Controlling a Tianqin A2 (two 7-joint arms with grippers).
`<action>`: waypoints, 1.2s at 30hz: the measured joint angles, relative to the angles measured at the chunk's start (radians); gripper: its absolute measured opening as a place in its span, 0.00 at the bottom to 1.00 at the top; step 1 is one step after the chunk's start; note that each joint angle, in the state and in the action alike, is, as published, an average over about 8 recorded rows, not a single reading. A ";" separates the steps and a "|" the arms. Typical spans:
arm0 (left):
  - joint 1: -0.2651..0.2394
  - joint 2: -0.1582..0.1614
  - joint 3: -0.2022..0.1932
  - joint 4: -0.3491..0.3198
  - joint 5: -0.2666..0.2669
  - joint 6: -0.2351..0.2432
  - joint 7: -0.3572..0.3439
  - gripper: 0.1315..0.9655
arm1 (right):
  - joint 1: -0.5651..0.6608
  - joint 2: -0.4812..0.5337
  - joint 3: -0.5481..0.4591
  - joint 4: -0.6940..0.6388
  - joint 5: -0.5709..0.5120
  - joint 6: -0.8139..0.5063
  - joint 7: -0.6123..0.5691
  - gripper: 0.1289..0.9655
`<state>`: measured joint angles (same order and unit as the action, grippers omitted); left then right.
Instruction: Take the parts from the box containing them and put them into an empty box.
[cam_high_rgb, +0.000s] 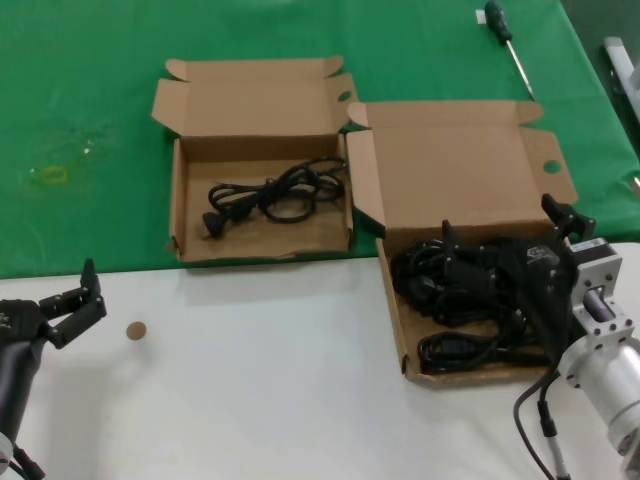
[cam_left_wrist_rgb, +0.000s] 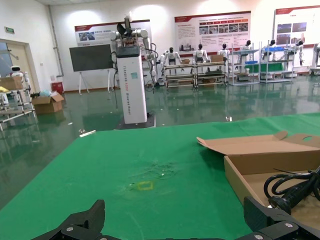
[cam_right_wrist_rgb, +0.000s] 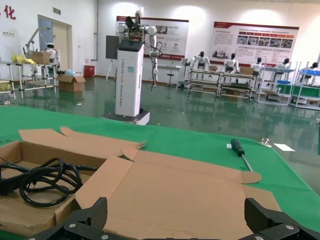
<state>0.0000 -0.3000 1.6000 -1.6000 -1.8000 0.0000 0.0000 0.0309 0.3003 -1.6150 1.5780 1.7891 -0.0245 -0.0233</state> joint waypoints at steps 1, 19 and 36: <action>0.000 0.000 0.000 0.000 0.000 0.000 0.000 1.00 | 0.000 0.000 0.000 0.000 0.000 0.000 0.000 1.00; 0.000 0.000 0.000 0.000 0.000 0.000 0.000 1.00 | 0.000 0.000 0.000 0.000 0.000 0.000 0.000 1.00; 0.000 0.000 0.000 0.000 0.000 0.000 0.000 1.00 | 0.000 0.000 0.000 0.000 0.000 0.000 0.000 1.00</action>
<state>0.0000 -0.3000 1.6000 -1.6000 -1.8000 0.0000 0.0000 0.0309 0.3003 -1.6150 1.5780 1.7891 -0.0245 -0.0233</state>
